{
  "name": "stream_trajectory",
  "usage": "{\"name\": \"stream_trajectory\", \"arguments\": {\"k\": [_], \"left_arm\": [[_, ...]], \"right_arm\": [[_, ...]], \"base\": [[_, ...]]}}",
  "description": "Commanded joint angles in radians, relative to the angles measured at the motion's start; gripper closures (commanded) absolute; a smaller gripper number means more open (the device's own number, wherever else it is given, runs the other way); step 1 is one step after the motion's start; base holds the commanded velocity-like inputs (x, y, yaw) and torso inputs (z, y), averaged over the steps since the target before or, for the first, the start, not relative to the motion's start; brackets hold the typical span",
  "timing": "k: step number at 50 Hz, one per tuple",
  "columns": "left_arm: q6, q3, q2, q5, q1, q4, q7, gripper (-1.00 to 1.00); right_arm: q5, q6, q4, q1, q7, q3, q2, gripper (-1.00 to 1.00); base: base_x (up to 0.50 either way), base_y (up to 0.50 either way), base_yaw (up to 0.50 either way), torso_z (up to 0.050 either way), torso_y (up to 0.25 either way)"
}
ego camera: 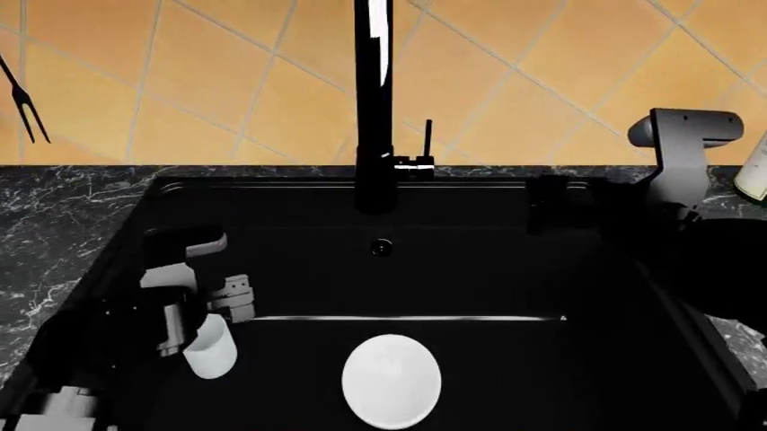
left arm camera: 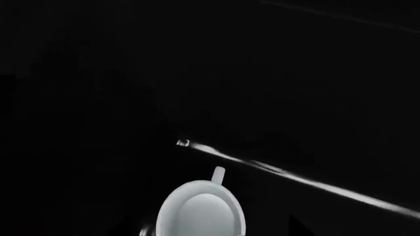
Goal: Pick the cup and bowl from the sink and place them on the counter for drying.
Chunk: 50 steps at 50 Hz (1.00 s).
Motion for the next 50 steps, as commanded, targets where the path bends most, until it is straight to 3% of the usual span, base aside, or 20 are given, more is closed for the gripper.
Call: {"name": "stream_trajectory", "arguments": {"k": [1, 17, 23, 50], "left_arm": [[0.106, 0.034, 0.031, 0.066, -0.045, -0.185, 0.066, -1.00], [0.235, 0.121, 0.088, 0.159, -0.149, -0.535, 0.256, -1.00], [0.352, 0.149, 0.133, 0.224, -0.222, -0.776, 0.341, -1.00], [0.313, -0.186, 0.140, 0.607, -0.157, -0.779, 0.477, -1.00]], "right_arm": [[0.016, -0.008, 0.002, -0.011, -0.005, 0.004, -0.005, -1.00], [0.023, -0.016, -0.001, -0.029, 0.004, 0.005, 0.000, -1.00], [0.020, -0.020, 0.008, -0.030, 0.001, -0.008, -0.001, -1.00], [0.019, -0.043, 0.025, -0.046, -0.005, -0.035, 0.000, -1.00]], "base": [[0.00, 0.00, 0.00, 0.000, 0.000], [0.00, 0.00, 0.00, 0.000, 0.000], [0.00, 0.00, 0.00, 0.000, 0.000], [0.00, 0.00, 0.00, 0.000, 0.000]]}}
